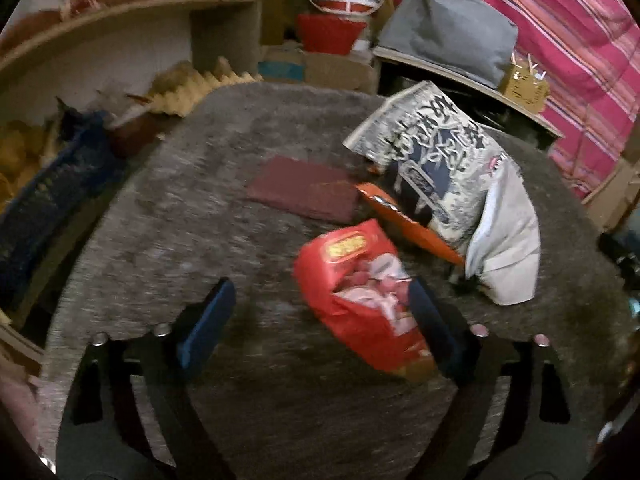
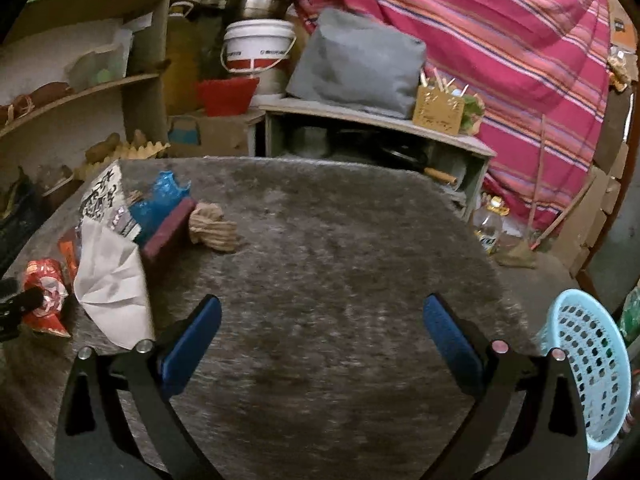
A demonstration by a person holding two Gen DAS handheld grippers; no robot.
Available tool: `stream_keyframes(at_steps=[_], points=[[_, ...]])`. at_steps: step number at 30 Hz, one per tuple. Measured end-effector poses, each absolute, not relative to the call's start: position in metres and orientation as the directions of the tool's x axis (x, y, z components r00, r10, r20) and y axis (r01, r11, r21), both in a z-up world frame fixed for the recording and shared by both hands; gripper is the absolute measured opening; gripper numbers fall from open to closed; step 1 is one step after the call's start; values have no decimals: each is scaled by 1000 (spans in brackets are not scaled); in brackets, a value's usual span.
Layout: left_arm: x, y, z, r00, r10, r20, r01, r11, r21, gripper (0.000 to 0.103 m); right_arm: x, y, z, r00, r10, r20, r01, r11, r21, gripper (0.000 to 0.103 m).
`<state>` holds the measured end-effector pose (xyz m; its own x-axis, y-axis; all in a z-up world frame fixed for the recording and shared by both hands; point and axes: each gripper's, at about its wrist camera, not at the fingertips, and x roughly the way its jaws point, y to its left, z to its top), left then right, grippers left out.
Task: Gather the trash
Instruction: 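Grasp the red snack wrapper with the left tool while the right tool grasps the white tissue, then carry the red wrapper and white tissue in both tools over the blue basket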
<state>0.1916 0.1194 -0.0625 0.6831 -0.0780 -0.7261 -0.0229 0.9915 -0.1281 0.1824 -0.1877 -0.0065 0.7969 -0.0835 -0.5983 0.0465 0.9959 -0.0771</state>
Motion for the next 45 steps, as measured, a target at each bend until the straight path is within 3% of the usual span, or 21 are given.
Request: stream_keyframes(at_steps=[1,3,4,8,12,27,32,34,37,39,45], points=[[195,117,-65,668,-102,-737,-10,989,-146,71,184,-184,-8,792,-68,-607,34,997,-68,99],[199,110,-71,637,-143,-757,20,985,-169,49,188,-177,-12,779,-60,-625,26,998,-63,99],[199,107,-72,635,-137,-760,22,987,-159,48,189,-174,-14,778,-43,-627,13,999,-53,99],[194,99,-67,661,-103,-743,45,994,-98,30,190,-163,-16,776,1,-630,-12,1000,-13,99],[191,109,-55,697,-69,-714,23,997,-74,25,190,-150,-19,768,60,-638,-71,997,8,99],[185,140,-20,784,-26,-620,-28,997,-77,25,197,-102,-38,721,142,-678,-182,983,13,96],[185,141,-20,783,-21,-621,-26,997,-66,25,205,-96,-47,676,189,-712,-214,975,56,56],[184,140,-18,787,-22,-617,-27,997,-70,25,204,-96,-47,671,212,-710,-229,971,74,33],[183,139,-13,793,-22,-609,-29,997,-74,25,199,-99,-44,680,218,-700,-238,969,70,16],[181,136,-9,799,-27,-601,-27,996,-81,25,194,-104,-40,685,232,-690,-246,966,80,9],[178,117,3,815,-43,-578,-8,996,-86,25,180,-124,-20,724,239,-647,-247,966,81,4]])
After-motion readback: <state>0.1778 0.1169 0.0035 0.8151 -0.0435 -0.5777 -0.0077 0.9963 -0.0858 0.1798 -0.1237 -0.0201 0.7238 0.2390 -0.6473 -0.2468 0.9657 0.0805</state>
